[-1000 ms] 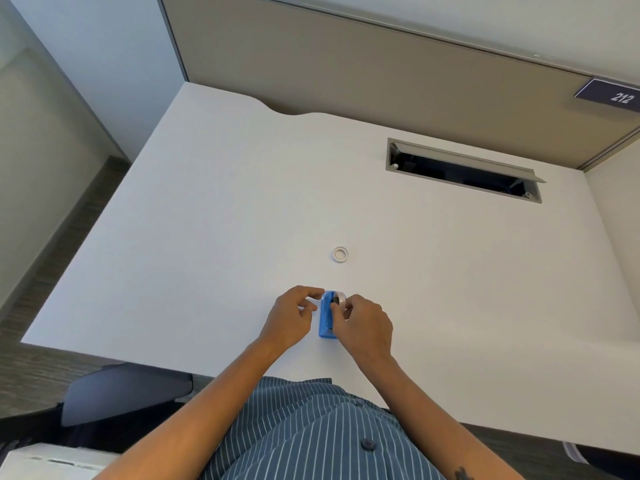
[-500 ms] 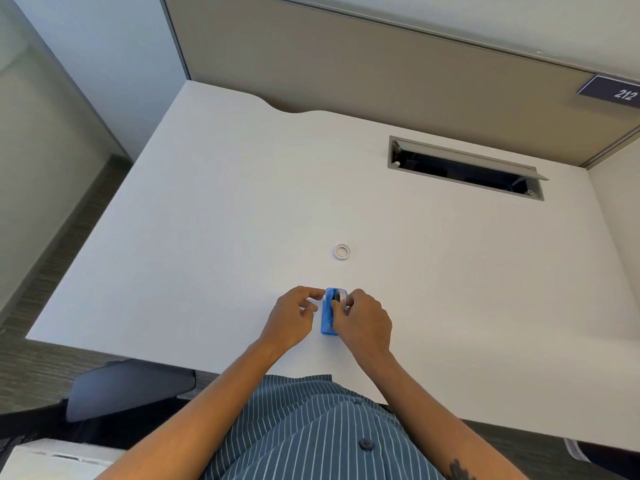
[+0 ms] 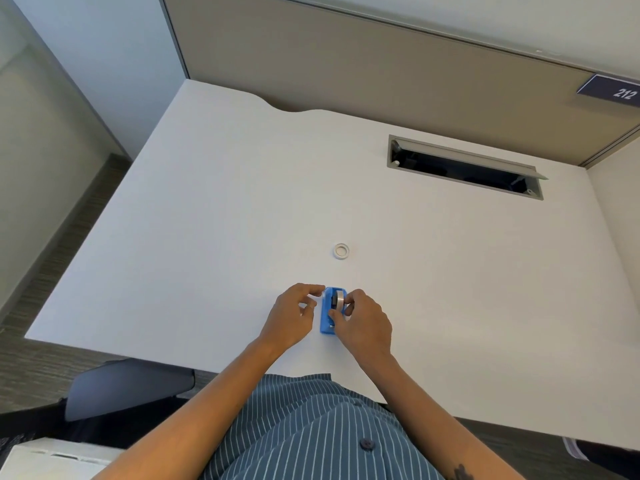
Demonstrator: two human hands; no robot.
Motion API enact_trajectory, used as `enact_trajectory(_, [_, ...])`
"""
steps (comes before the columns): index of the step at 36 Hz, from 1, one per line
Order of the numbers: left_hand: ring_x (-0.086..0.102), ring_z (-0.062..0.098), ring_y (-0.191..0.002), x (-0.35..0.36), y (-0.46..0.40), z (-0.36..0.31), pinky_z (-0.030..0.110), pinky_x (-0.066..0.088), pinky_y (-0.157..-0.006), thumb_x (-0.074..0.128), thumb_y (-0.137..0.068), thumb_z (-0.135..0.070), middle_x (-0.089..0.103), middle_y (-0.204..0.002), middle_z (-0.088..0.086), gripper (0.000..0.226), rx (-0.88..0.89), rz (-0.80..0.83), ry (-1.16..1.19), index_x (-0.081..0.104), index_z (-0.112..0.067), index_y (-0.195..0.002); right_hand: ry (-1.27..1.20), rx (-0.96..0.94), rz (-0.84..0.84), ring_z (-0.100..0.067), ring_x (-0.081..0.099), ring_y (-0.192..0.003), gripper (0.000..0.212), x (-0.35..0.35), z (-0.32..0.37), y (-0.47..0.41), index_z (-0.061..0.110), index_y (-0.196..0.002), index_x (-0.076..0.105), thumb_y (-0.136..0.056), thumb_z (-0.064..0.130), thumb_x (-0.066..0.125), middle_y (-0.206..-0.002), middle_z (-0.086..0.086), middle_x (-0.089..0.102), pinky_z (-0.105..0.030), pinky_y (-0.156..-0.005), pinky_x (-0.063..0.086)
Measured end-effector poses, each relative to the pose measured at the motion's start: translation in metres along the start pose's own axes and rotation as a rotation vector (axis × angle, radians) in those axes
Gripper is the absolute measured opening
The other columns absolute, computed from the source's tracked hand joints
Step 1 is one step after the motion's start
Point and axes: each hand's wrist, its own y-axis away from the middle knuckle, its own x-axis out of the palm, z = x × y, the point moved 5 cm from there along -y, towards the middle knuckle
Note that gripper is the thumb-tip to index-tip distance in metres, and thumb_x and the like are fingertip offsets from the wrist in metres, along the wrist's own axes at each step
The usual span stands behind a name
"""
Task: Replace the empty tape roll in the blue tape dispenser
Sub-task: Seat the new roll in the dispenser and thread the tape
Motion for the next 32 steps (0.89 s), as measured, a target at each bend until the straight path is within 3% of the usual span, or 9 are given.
enact_trajectory(3, [0.063, 0.003, -0.111, 0.002, 0.001, -0.003, 0.024, 0.057, -0.098, 0.061, -0.095, 0.004, 0.064, -0.132, -0.011, 0.052, 0.045, 0.014, 0.007, 0.062, -0.031, -0.133, -0.052, -0.018, 0.007, -0.016, 0.064, -0.082, 0.028, 0.0, -0.002, -0.001, 0.025, -0.111, 0.06, -0.091, 0.033, 0.077, -0.099, 0.01, 0.071, -0.028, -0.066, 0.044])
enact_trajectory(7, [0.055, 0.011, -0.129, 0.006, -0.002, -0.006, 0.04, 0.051, -0.112, 0.058, -0.093, 0.003, 0.057, -0.144, -0.01, 0.058, 0.088, 0.055, -0.007, 0.058, -0.031, -0.141, -0.093, -0.048, 0.001, -0.015, 0.067, -0.083, 0.024, 0.0, -0.002, -0.001, 0.028, -0.114, 0.059, -0.094, 0.03, 0.073, -0.097, 0.013, 0.07, -0.027, -0.066, 0.044])
enact_trajectory(11, [0.041, 0.006, -0.136, 0.01, -0.004, -0.015, 0.03, 0.036, -0.118, 0.055, -0.088, 0.009, 0.046, -0.146, -0.016, 0.072, 0.149, 0.122, -0.032, 0.053, -0.037, -0.143, -0.114, -0.09, -0.01, -0.012, 0.066, -0.081, 0.022, -0.002, -0.001, 0.0, 0.03, -0.117, 0.059, -0.097, 0.028, 0.069, -0.096, 0.016, 0.068, -0.023, -0.064, 0.042])
enact_trajectory(14, [0.038, 0.011, -0.14, 0.014, -0.006, -0.018, 0.025, 0.027, -0.117, 0.055, -0.086, 0.011, 0.046, -0.151, -0.006, 0.073, 0.177, 0.174, -0.059, 0.053, -0.03, -0.147, -0.077, -0.142, -0.03, -0.011, 0.066, -0.082, 0.018, -0.004, 0.0, 0.001, 0.03, -0.117, 0.062, -0.099, 0.029, 0.066, -0.102, 0.014, 0.069, -0.02, -0.063, 0.04])
enact_trajectory(21, [0.038, 0.018, -0.143, 0.017, -0.01, -0.016, 0.025, 0.024, -0.116, 0.067, -0.09, -0.004, 0.048, -0.153, -0.001, 0.061, 0.182, 0.187, -0.116, 0.055, -0.024, -0.146, -0.06, -0.211, -0.04, -0.01, 0.067, -0.086, 0.019, -0.005, 0.001, -0.001, 0.029, -0.118, 0.071, -0.101, 0.025, 0.065, -0.108, 0.013, 0.07, -0.006, -0.065, 0.032])
enact_trajectory(25, [0.041, 0.017, -0.138, 0.017, -0.012, -0.017, 0.024, 0.025, -0.113, 0.075, -0.092, -0.016, 0.052, -0.149, -0.001, 0.057, 0.187, 0.181, -0.111, 0.056, -0.022, -0.145, -0.046, -0.27, -0.023, -0.014, 0.068, -0.084, 0.024, -0.005, 0.001, -0.004, 0.029, -0.116, 0.073, -0.096, 0.017, 0.07, -0.099, 0.009, 0.068, -0.011, -0.063, 0.039])
enact_trajectory(29, [0.044, 0.015, -0.134, 0.017, -0.013, -0.017, 0.024, 0.029, -0.112, 0.076, -0.093, -0.021, 0.055, -0.144, -0.004, 0.053, 0.183, 0.159, -0.094, 0.059, -0.024, -0.143, -0.037, -0.29, -0.027, -0.018, 0.067, -0.081, 0.025, -0.003, -0.002, -0.008, 0.029, -0.117, 0.076, -0.097, 0.015, 0.069, -0.094, 0.005, 0.066, -0.03, -0.065, 0.053])
enact_trajectory(32, [0.044, 0.012, -0.132, 0.018, -0.015, -0.016, 0.024, 0.032, -0.112, 0.077, -0.092, -0.022, 0.055, -0.142, -0.006, 0.052, 0.174, 0.158, -0.089, 0.06, -0.027, -0.141, -0.019, -0.295, -0.027, -0.019, 0.065, -0.079, 0.024, -0.004, -0.002, -0.012, 0.027, -0.119, 0.078, -0.098, 0.018, 0.069, -0.093, 0.004, 0.067, -0.024, -0.062, 0.046])
